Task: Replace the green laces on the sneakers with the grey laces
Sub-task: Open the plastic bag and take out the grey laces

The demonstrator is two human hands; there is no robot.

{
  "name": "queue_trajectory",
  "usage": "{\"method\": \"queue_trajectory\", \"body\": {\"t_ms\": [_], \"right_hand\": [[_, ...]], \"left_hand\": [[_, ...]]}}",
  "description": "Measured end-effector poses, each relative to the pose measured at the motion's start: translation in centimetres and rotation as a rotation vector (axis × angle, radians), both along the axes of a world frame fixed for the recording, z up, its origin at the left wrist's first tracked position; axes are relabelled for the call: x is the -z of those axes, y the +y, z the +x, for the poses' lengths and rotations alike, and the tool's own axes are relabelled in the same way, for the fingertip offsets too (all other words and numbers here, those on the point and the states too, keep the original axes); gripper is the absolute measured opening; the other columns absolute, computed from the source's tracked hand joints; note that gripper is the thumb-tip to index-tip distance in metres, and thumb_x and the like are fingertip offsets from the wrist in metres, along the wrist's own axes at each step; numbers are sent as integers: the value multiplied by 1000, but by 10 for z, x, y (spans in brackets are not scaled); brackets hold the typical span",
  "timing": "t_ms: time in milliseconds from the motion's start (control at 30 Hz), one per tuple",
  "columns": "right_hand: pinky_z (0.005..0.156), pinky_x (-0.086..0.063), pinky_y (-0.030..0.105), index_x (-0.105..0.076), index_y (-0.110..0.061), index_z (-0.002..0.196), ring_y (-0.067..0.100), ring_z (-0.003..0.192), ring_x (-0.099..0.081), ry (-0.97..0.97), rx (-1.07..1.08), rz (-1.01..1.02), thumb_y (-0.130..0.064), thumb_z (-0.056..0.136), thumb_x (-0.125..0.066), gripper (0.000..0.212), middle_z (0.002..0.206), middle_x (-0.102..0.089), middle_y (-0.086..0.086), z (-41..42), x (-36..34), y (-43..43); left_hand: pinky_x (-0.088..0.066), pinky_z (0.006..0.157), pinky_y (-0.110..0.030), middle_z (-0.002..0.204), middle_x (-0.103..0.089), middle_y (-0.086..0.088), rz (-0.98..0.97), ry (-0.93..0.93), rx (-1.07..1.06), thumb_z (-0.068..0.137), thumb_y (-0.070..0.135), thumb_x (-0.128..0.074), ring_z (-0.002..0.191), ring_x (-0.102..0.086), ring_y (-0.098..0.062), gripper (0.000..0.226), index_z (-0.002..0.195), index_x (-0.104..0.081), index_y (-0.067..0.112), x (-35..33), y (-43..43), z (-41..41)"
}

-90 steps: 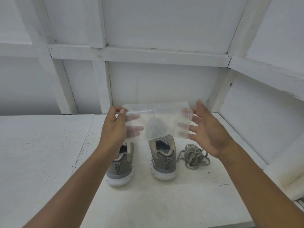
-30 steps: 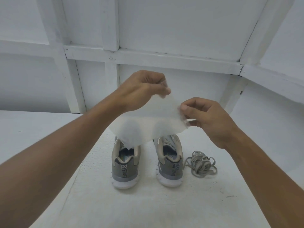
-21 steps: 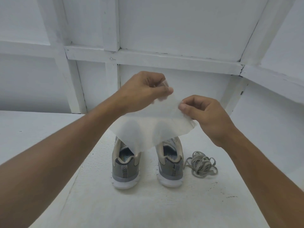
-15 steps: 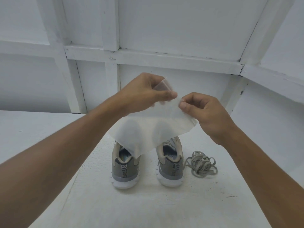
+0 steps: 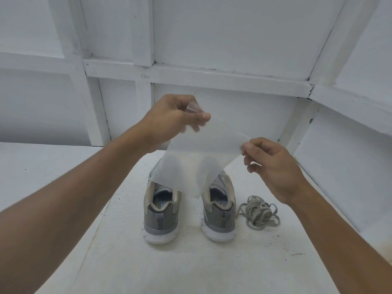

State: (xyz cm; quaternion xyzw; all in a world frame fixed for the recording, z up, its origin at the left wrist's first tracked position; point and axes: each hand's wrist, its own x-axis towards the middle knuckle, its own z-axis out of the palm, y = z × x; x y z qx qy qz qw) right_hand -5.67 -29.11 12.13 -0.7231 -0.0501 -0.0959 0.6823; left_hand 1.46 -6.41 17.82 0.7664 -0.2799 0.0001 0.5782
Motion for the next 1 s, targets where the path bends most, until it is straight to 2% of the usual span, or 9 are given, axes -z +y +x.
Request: {"method": "queue_trajectory", "body": {"t_ms": [200,300,467,533,633,733,833,933,1000], "right_hand": [[62,-36,27,-56,-12,70,16,66,-46,-85,18,97,-7,95,-52,25,72,-54,6,7,-2,4],[63,-38,26,-58,-12,74,15,66,-46,-148,19,48,-9,95,-53,23,73,-55,5,8,-1,2],[69,-42,28,-67,-16,81,12,76,-56,-86,17,-255,-33,88,-65,19,82,-63,-5,6,-12,-6],[71,-43,26,-70,-11,92,11,80,-55,-79,27,-316,-42,83,-66,32,85,-64,-6,9,-18,-6],[68,-42,24,-68,-9,84,10,73,-52,-127,49,-285,-29,87,-65,20,73,-62,-7,14,-23,-3],[61,-43,18,-63,-10,76,6,62,-50,-148,62,-181,-20,86,-65,14,64,-58,-10,18,-23,-2],[59,-40,23,-64,-12,75,12,61,-47,-161,82,-118,-32,78,-68,20,64,-56,-3,18,-23,-6],[57,-46,30,-65,-15,73,17,62,-50,-147,130,-33,-42,69,-73,28,67,-56,3,19,-25,-15],[56,-50,30,-67,-18,69,17,60,-51,-134,150,55,-40,67,-73,23,68,-56,4,20,-26,-22]], "left_hand": [[-38,62,-25,67,-69,5,1,37,26,82,19,-74,61,-58,-6,16,71,-66,11,2,-3,0],[-34,61,-26,68,-69,-1,-69,106,12,80,17,-74,60,-58,-9,23,60,-63,17,4,-3,5],[-34,64,-28,67,-70,-2,-47,129,-5,82,14,-73,62,-59,-10,18,67,-64,8,3,-5,9],[-33,62,-28,65,-69,0,-36,130,28,82,13,-73,58,-57,-9,18,73,-65,0,0,-10,9],[-32,61,-29,65,-69,0,-11,110,57,79,15,-75,56,-56,-8,28,84,-65,-11,-4,-18,10],[-33,64,-30,69,-71,0,-7,106,46,82,16,-74,59,-58,-8,21,81,-67,-4,-3,-23,12],[-44,71,-27,86,-73,9,18,45,54,86,30,-71,81,-65,-6,15,92,-69,17,1,-25,14],[-47,93,-27,114,-68,13,107,94,21,73,56,-75,106,-63,-2,69,132,-55,25,15,-19,23],[-45,100,-33,128,-59,8,140,163,-58,65,63,-76,114,-59,-9,93,143,-41,26,33,-13,33]]}}
